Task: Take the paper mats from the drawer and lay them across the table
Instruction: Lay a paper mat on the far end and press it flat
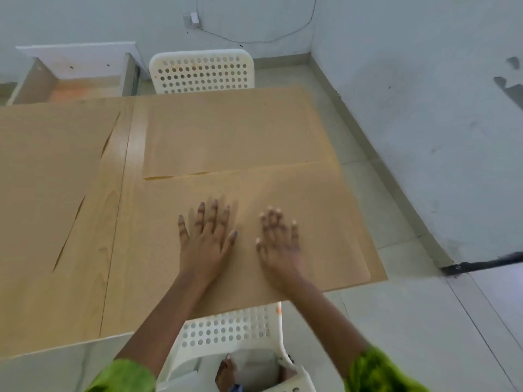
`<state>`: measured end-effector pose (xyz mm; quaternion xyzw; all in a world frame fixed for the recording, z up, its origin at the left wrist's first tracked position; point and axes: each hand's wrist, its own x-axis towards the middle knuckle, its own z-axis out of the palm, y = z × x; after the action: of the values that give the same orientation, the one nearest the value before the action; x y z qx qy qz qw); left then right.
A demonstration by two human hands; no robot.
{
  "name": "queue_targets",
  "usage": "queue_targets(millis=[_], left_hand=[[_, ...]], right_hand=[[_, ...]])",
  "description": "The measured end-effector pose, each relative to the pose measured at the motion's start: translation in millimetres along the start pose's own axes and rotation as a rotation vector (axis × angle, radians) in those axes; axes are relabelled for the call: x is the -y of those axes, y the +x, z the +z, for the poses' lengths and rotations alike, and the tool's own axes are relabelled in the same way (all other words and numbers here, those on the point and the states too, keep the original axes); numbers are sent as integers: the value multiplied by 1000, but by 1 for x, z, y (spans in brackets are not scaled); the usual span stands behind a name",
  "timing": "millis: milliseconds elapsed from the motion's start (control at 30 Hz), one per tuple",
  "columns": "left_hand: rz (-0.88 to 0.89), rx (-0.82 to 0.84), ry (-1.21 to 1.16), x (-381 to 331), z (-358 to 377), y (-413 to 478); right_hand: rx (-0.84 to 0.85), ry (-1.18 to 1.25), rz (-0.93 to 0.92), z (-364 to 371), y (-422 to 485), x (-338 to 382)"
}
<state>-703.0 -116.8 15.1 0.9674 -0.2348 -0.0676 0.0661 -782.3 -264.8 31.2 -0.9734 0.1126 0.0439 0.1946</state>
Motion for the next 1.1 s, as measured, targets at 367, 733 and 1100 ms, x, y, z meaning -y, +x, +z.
queue_targets(millis=[367,733,1100], left_hand=[[-104,26,79,5,15,-35],[-391,57,35,47,-3,-52],[-330,-124,-235,64,-54,-98]], right_hand=[[49,-125,83,10,-27,-43],[20,-141,263,-17,-36,-103],[16,442,139,-24,-36,25]])
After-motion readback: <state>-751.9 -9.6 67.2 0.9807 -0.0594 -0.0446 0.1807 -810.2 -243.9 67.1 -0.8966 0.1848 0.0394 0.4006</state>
